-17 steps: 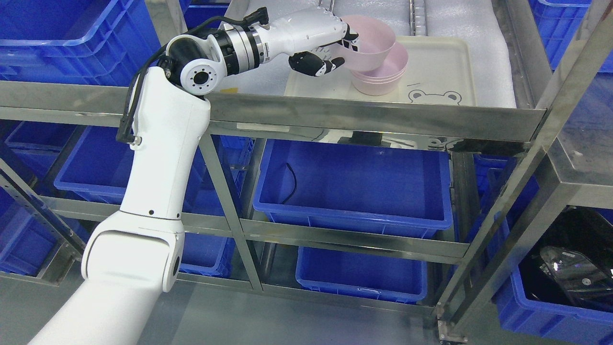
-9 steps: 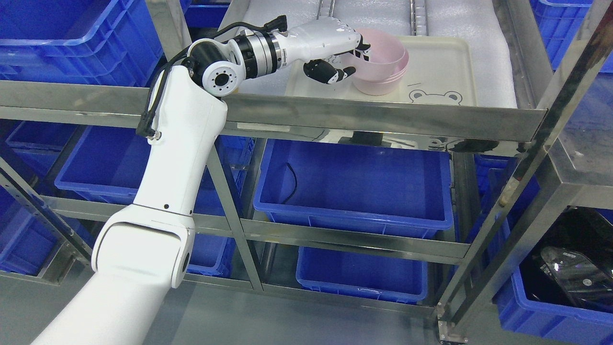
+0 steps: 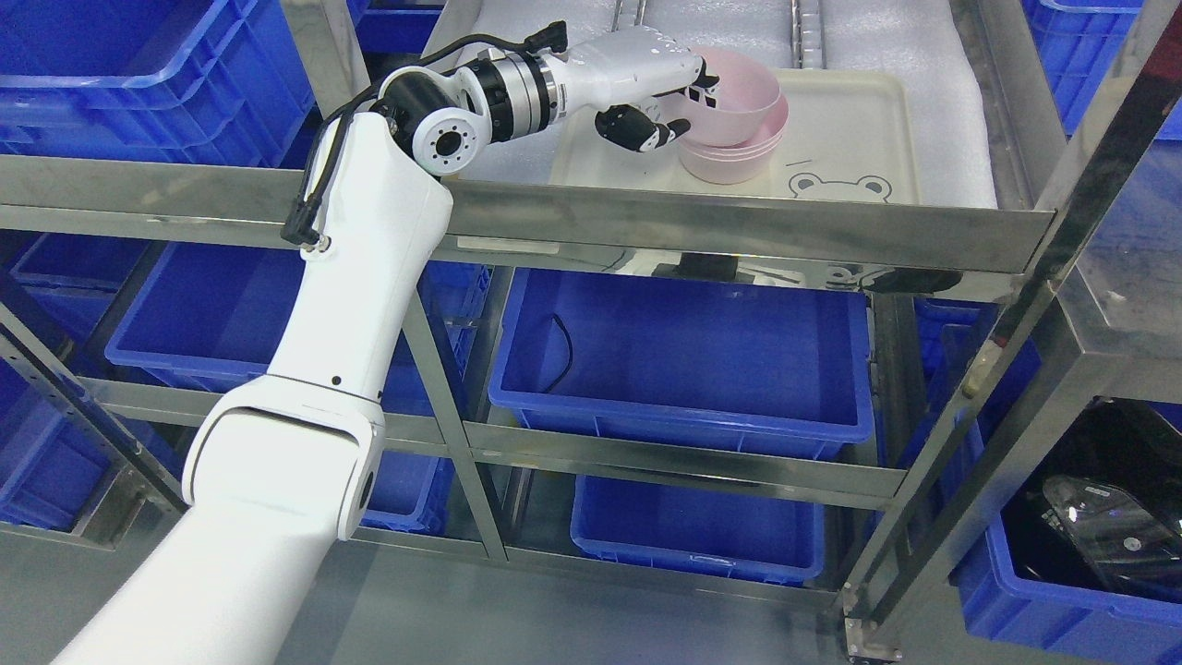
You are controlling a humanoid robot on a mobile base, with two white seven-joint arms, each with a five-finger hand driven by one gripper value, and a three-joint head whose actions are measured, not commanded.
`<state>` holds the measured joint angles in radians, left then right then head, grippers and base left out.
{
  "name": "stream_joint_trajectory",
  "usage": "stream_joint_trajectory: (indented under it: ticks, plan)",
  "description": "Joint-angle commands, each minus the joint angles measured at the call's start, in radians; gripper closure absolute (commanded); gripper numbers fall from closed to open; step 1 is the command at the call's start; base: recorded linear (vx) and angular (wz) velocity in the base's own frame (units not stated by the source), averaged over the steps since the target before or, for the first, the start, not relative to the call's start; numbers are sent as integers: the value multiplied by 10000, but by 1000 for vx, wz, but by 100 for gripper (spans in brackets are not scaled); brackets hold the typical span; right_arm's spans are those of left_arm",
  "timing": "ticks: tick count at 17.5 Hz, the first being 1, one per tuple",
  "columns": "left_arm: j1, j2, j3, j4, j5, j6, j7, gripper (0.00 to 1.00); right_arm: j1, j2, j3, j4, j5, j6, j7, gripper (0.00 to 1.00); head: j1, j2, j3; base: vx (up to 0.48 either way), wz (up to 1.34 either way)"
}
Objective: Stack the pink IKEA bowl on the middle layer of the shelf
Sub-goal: 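Lower the pink bowl onto the stack and open the left hand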
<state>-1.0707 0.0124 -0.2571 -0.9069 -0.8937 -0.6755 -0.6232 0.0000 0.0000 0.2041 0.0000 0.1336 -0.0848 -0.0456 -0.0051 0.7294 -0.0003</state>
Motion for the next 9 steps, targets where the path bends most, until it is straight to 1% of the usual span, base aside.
stream_joint_trajectory:
  ticks: [1,6,7,8,9]
  plan:
    - [-107,51,-114,953,-144,21,112,94,153,-175,0,-175,-1,4,-5,0,0,0,0,0,0]
    - [-123,51,-252,1276,-144,6,480,91,153,-175,0,-175,-1,4,-5,0,0,0,0,0,0]
    - [-123,51,-252,1276,-144,6,571,89,153,-175,0,-175,-1,4,-5,0,0,0,0,0,0]
    - [-123,51,-267,1276,-144,6,678,85,153,-175,0,-175,-1,4,-5,0,0,0,0,0,0]
    - [-123,51,-252,1276,-144,6,740,60,153,-175,0,-175,14,4,-5,0,0,0,0,0,0]
